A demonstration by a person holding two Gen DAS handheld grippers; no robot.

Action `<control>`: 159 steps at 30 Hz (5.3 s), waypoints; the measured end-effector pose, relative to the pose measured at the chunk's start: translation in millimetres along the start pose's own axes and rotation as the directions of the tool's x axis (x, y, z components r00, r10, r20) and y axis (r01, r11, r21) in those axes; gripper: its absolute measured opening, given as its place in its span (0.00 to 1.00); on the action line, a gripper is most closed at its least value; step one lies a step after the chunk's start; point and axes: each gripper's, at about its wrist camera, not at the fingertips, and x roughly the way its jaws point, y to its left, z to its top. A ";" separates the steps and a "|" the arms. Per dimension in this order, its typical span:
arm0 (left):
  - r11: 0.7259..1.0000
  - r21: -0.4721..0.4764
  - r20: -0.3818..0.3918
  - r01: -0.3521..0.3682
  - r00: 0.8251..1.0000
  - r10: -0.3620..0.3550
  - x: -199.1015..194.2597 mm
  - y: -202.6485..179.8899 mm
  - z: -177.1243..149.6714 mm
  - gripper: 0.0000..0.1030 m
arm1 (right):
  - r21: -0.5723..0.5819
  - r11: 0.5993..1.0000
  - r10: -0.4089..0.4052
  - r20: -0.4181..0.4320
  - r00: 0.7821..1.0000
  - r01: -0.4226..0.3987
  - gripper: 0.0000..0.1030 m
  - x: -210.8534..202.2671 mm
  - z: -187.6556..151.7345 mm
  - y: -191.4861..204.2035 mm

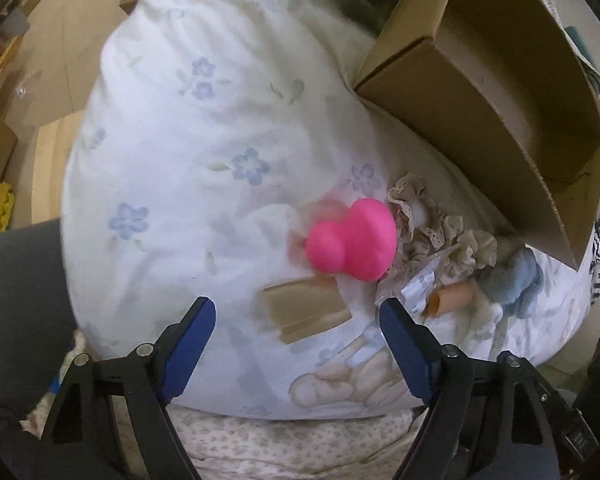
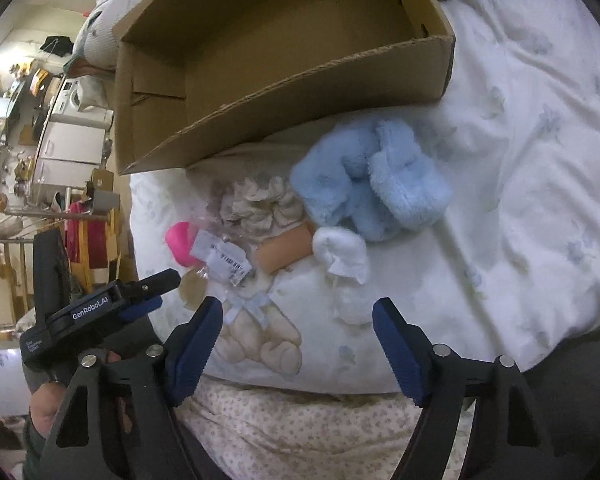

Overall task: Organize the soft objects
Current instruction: 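Grasp the beige piece with the left tool while the right tool grasps the white sock, then carry both items over the box and open both tools to drop them, then withdraw both open tools from the box toward the remaining items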

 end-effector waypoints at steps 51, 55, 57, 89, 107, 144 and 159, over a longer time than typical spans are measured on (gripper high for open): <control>0.924 0.373 0.378 -0.088 0.924 -0.064 -132.3 -99.1 16.6 0.10 | -0.177 0.981 0.110 0.196 0.974 -0.076 0.10 -89.9 30.8 40.2; 0.915 0.389 0.401 -0.110 0.914 -0.060 -132.6 -113.1 36.3 0.10 | -0.201 0.978 0.104 0.254 0.962 -0.053 0.10 -101.6 55.5 45.7; 0.915 0.390 0.392 -0.108 0.918 -0.059 -126.8 -116.7 46.0 0.10 | -0.201 0.978 0.104 0.268 0.958 -0.050 0.10 -99.8 62.8 46.8; 0.907 0.403 0.398 -0.124 0.916 -0.052 -66.0 -137.3 81.8 0.11 | -0.163 0.984 -0.033 0.251 0.967 0.076 0.11 -35.6 107.7 43.0; 0.886 0.435 0.392 -0.162 0.920 -0.025 -57.1 -147.6 76.6 0.51 | -0.138 0.987 -0.040 0.262 0.964 0.078 0.17 -35.6 107.9 39.3; 0.921 0.358 0.505 -0.157 0.862 -0.050 -95.4 -110.7 55.0 0.61 | -0.119 0.981 -0.096 0.380 0.920 0.151 0.81 -60.6 87.6 39.1; 0.943 0.280 0.498 -0.178 0.867 0.016 -93.6 -66.2 31.7 0.61 | -0.100 0.988 -0.076 0.367 0.927 0.121 0.81 -72.0 57.4 27.9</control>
